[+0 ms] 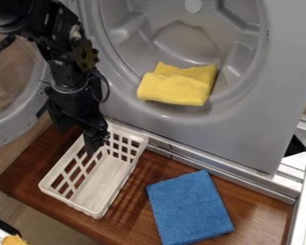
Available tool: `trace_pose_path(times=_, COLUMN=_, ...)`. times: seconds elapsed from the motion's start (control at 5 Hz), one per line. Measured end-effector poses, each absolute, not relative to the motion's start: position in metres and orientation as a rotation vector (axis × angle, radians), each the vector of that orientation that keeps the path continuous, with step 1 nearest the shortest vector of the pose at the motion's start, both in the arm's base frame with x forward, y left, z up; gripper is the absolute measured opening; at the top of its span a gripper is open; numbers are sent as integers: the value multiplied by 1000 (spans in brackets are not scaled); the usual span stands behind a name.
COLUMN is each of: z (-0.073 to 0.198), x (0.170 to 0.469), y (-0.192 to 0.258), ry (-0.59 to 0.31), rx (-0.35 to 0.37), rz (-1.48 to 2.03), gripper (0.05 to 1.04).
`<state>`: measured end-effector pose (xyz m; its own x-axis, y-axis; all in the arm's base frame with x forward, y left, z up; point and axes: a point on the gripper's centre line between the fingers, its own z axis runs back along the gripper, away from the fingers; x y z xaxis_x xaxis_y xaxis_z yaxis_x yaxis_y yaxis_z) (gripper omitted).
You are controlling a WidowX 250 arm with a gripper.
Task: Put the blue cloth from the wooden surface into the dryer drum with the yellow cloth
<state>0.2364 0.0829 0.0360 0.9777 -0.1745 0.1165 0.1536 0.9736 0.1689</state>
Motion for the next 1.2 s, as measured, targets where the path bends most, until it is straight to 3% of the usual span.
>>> trace_pose_path(times=0.2, z=30, x=235, y=81, ry=-111, rx=151, rz=-164, gripper=999)
trace_pose_path(times=0.6, z=18, x=250, y=31, ry=-110, rx=135, rz=-306, gripper=999)
trace_pose_path(times=1.0, z=-23, x=248, y=-32, ry=-137, rx=61, rz=-509, gripper=999)
trace_pose_path(times=1.2, z=-44, x=244, y=-47, ry=-128, rx=67, rz=-592, gripper=999)
